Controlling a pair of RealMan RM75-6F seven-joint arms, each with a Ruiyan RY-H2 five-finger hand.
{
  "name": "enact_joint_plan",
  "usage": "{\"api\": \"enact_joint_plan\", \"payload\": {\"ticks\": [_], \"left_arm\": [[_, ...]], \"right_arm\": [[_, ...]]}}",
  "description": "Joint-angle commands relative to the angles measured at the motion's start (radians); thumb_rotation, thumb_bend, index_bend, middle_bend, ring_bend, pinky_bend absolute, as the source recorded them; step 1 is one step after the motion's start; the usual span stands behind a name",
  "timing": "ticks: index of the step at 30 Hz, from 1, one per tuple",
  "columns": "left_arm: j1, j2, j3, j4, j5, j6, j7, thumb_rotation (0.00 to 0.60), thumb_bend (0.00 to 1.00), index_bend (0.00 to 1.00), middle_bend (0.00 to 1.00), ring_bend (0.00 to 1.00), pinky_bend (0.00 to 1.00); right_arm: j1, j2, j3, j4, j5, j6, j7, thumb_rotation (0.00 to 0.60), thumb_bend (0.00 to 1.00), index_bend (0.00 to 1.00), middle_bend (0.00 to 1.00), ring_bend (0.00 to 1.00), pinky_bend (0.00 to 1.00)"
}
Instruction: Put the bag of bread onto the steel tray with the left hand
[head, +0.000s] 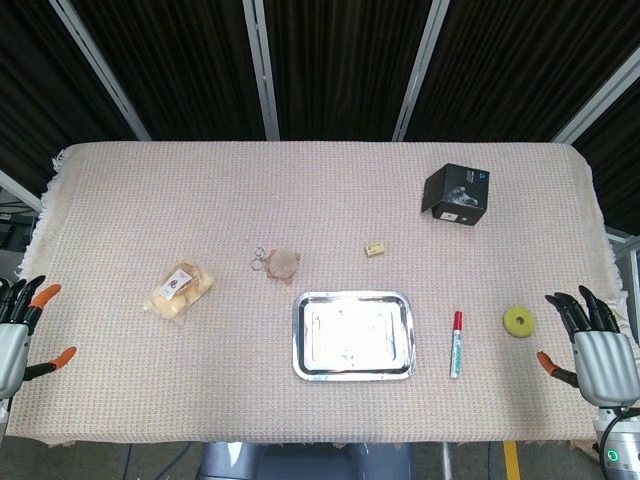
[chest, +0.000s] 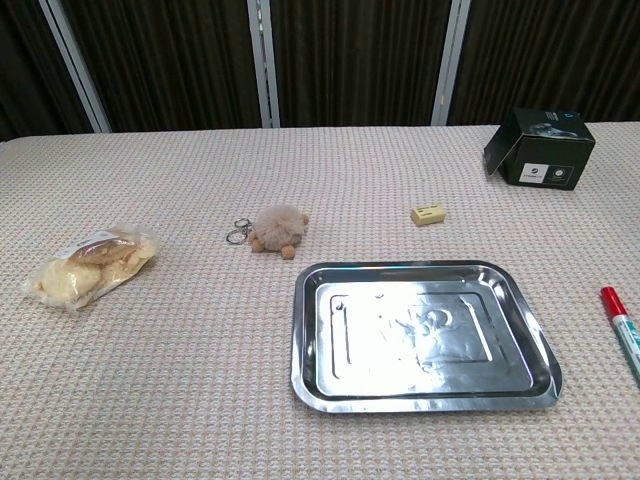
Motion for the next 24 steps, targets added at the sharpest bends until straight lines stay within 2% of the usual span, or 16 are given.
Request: {"api": "enact_joint_plan", "payload": {"ticks": [1, 5, 10, 17, 24], "left_arm": [[-0.012, -0.004, -0.006, 0.007, -0.007, -0.018, -0.002, 0.557, 0.09, 0.17, 0.05, 0.02, 0.00], [-0.047, -0.009, -0.012, 0.016, -0.008, -0.070, 0.004, 0.558, 0.09, 0.17, 0.03, 0.01, 0.00], [-0.110, -0.006, -0.029, 0.022, -0.038, -0.176, 0.010, 0.559, 0.09, 0.12, 0.00, 0.00, 0.00], [-0.257, -0.043, -0.066, 0.057, -0.128, -0.428, 0.015, 0.557, 0.09, 0.05, 0.00, 0.00, 0.00], [-0.363, -0.108, -0.085, 0.146, -0.214, -0.594, 0.056, 0.556, 0.10, 0.03, 0.00, 0.00, 0.00]], "right_arm": [[0.000, 0.001, 0.001, -0.003, 0.001, 0.000, -0.003, 0.600, 0.12, 0.16, 0.17, 0.03, 0.14], [0.001, 0.001, 0.001, -0.006, -0.001, -0.001, -0.006, 0.600, 0.12, 0.16, 0.17, 0.03, 0.14], [0.002, 0.002, -0.001, -0.006, 0.000, -0.006, -0.008, 0.600, 0.12, 0.16, 0.17, 0.03, 0.14], [-0.007, 0.014, 0.002, -0.012, 0.004, 0.008, -0.010, 0.600, 0.12, 0.16, 0.17, 0.03, 0.14], [-0.021, 0.024, 0.001, -0.018, 0.019, 0.018, -0.010, 0.600, 0.12, 0.16, 0.17, 0.03, 0.14]]}}
